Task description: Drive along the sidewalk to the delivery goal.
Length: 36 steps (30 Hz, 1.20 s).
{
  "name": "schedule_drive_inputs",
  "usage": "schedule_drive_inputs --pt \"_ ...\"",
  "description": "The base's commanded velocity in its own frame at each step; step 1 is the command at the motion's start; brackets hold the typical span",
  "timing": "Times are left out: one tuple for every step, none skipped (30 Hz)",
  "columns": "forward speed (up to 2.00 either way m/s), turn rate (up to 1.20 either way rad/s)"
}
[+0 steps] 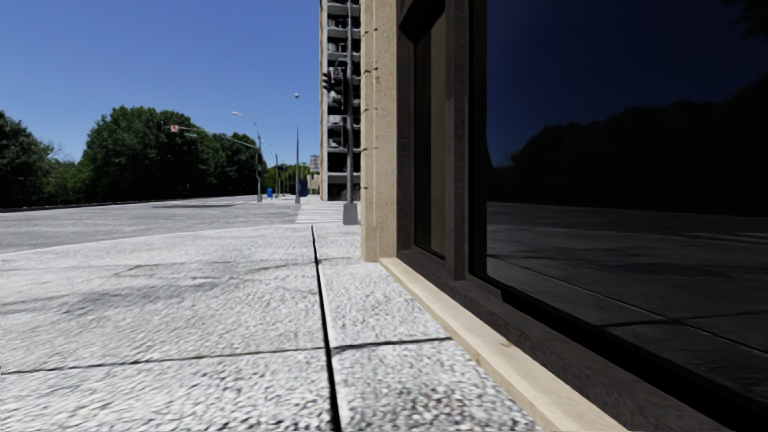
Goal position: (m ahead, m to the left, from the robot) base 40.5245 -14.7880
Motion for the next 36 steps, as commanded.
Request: schedule_drive_inputs --pt "2.0 0.26" --pt "2.0 0.74" --pt "2.0 0.84" --pt "2.0 0.87" --pt "2.0 0.51" --pt "2.0 0.26" --pt "2.0 0.26" --pt "2.0 0.14" --pt "2.0 0.1" --pt "2.0 0.09" --pt "2.0 0.09" --pt "2.0 0.09" --pt "2.0 0.12" --pt "2.0 0.34" --pt "2.0 0.75" --pt "2.0 0.94" --pt "2.0 1.08" --pt "2.0 1.08" --pt "2.0 1.2" --pt "2.0 1.17" --pt "2.0 1.17" --pt "2.0 0.32" --pt "2.0 0.28" --pt "2.0 0.27" --pt "2.0 0.22" --pt "2.0 0.18" --pt "2.0 0.18" --pt "2.0 0.17" --pt "2.0 0.17" --pt "2.0 0.17" --pt "2.0 0.28" --pt "2.0 0.38" --pt "2.0 0.48" --pt "2.0 0.51" --pt "2.0 0.51" --pt "2.0 0.51"
